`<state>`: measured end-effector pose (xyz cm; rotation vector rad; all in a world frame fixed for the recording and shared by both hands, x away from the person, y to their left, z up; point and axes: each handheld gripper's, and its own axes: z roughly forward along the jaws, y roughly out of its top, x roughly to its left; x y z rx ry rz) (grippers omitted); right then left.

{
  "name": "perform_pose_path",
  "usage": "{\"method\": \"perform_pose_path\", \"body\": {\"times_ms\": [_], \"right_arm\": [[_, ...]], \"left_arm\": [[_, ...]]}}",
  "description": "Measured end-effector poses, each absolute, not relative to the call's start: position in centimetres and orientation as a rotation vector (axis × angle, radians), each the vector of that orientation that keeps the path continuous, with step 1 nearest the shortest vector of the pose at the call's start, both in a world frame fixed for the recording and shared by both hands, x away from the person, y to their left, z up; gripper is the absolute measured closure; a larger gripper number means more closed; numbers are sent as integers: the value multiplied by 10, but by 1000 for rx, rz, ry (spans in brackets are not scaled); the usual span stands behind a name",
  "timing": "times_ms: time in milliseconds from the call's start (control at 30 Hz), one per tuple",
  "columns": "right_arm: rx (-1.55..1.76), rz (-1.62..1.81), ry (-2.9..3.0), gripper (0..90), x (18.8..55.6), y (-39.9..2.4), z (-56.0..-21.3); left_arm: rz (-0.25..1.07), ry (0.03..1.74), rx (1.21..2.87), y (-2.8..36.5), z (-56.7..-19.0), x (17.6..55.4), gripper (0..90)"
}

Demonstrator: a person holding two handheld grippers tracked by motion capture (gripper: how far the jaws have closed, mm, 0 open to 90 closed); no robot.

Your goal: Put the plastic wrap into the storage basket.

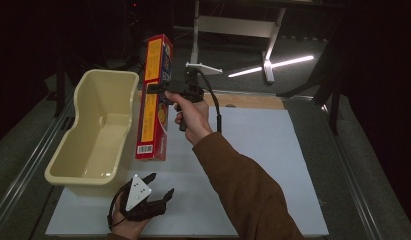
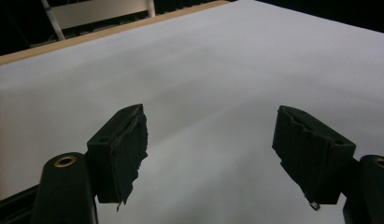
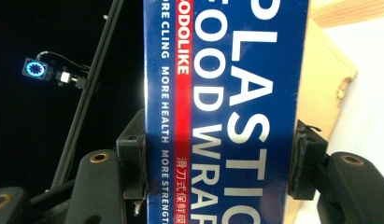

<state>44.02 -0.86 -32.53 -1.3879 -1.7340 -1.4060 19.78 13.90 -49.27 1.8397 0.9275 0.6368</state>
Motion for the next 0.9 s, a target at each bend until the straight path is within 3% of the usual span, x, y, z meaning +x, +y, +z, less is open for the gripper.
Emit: {"method": "perform_pose_path", "body": {"times_ms": [900], "right_arm": [[-1405,-1296,-1662,390,439,63,-355]], "left_arm": [[654,920,1828,142,-491,192,262]]}}
